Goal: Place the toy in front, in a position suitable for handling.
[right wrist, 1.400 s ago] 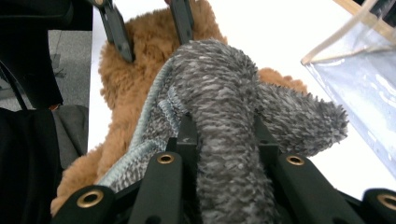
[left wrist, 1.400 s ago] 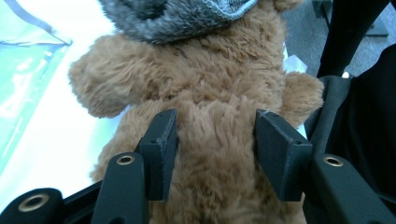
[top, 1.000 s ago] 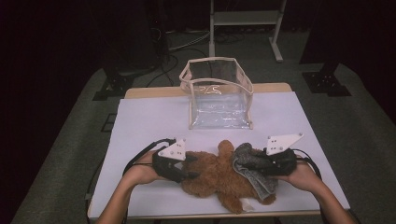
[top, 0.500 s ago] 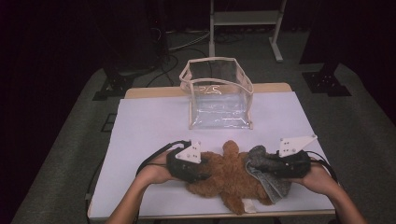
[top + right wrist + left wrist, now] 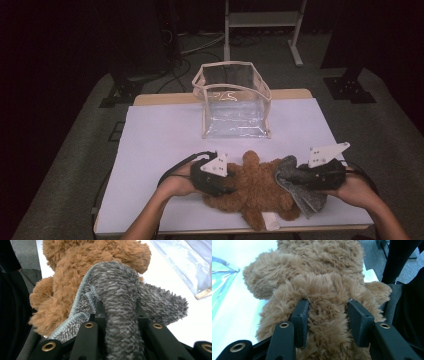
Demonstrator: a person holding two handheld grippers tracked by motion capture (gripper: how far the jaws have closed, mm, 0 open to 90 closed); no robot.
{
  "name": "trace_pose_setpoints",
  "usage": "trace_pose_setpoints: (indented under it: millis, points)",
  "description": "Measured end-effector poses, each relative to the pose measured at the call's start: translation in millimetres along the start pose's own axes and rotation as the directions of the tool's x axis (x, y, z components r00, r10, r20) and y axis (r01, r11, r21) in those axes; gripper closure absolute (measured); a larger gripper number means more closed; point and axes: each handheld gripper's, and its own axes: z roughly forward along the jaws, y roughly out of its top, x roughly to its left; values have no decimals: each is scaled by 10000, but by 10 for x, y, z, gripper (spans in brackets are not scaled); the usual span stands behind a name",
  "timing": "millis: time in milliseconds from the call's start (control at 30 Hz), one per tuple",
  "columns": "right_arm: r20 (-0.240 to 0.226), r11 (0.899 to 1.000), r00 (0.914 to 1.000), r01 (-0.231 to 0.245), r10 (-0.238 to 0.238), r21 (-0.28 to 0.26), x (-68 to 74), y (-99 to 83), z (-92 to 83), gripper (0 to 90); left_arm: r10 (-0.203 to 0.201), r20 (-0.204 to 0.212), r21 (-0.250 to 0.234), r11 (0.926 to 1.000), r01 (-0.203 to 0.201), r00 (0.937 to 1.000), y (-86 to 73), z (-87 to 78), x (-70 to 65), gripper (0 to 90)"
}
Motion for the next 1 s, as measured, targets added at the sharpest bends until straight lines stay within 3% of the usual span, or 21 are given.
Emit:
trace_pose_setpoints:
  millis: [133, 300, 400, 600, 833, 1000]
  points:
    - [-237, 9987, 9993, 269, -279, -444, 26, 164, 60, 716, 54, 13, 57, 10000, -54, 10000, 25, 17, -2, 545]
    - [-763, 9947, 9939, 738, -793, -720, 43, 483, 370, 715, 35, 36, 27, 10000, -35, 10000, 27, 13, -16, 544]
    - [-1040, 9943, 9897, 941, -988, -496, 3, 621, 572, 715, 70, -8, 14, 10000, -70, 10000, 17, 6, -28, 544]
    - [-882, 9984, 9954, 329, -369, -465, -181, 582, 589, 716, 118, -69, 4, 9999, -118, 9999, 16, -1, -49, 544]
    - [-1005, 9955, 9911, 824, -867, -470, -168, 771, 738, 715, 317, -142, 215, 9993, -314, 9994, 49, -16, -89, 539]
    - [-711, 9989, 9964, 452, -461, -148, -306, 720, 785, 715, 317, -114, 160, 9994, -315, 9994, 27, -34, -84, 537]
